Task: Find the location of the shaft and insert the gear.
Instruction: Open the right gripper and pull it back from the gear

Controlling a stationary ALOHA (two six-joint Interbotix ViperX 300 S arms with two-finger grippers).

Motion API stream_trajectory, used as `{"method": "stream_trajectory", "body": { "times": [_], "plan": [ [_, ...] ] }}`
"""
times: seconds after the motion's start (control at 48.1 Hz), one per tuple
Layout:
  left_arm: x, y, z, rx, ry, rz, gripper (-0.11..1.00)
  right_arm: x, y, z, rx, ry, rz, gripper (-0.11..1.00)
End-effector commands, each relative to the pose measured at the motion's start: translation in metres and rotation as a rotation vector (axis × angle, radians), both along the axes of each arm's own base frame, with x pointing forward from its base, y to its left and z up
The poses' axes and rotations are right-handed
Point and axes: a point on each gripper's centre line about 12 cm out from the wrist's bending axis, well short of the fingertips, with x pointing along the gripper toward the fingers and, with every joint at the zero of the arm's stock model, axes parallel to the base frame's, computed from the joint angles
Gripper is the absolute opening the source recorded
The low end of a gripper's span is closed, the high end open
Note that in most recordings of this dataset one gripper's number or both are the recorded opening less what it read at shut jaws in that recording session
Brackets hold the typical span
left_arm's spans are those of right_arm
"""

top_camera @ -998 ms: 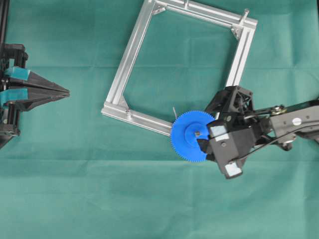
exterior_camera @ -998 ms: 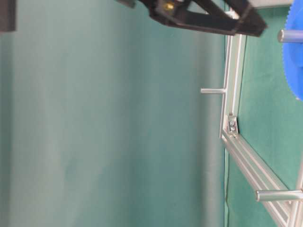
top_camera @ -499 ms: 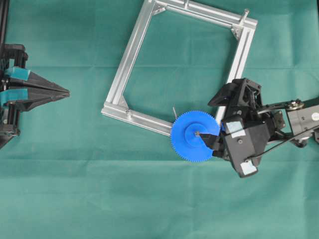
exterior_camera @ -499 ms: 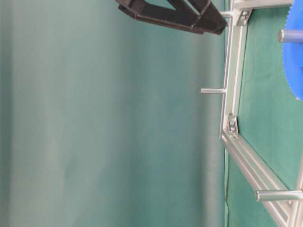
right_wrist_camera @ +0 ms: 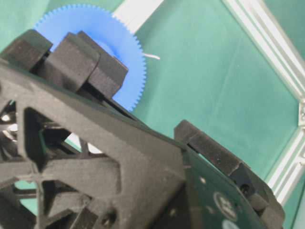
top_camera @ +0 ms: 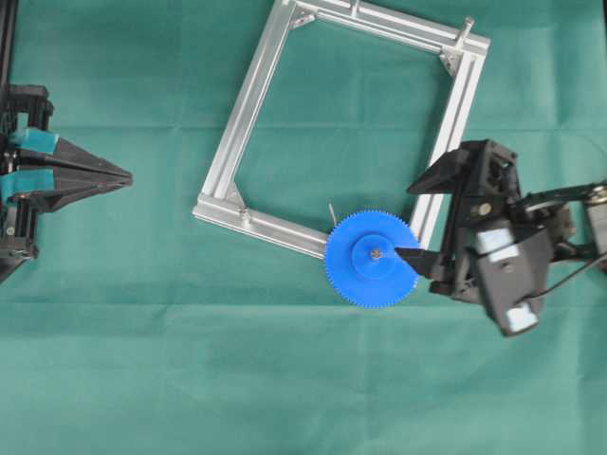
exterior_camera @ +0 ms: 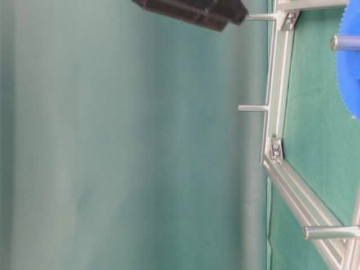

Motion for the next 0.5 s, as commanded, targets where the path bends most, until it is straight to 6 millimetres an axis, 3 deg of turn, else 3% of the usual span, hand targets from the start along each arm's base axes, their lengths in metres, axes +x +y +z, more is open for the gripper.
{"method": "stream_trajectory", "body": {
  "times": [0.0, 0.478],
  "plan": [
    [0.0020, 0.0007, 0.0032, -0.003, -0.006, 0.004, 0.00, -0.0041, 0.0009, 0.0141, 0.017, -0.068, 0.016, 0.88],
    [0.0018, 0.0006, 0.0021, 0.000, 0.000, 0.003, 0.00, -0.0118, 0.0002, 0.0186, 0.019, -0.111, 0.035, 0.88]
  ]
}}
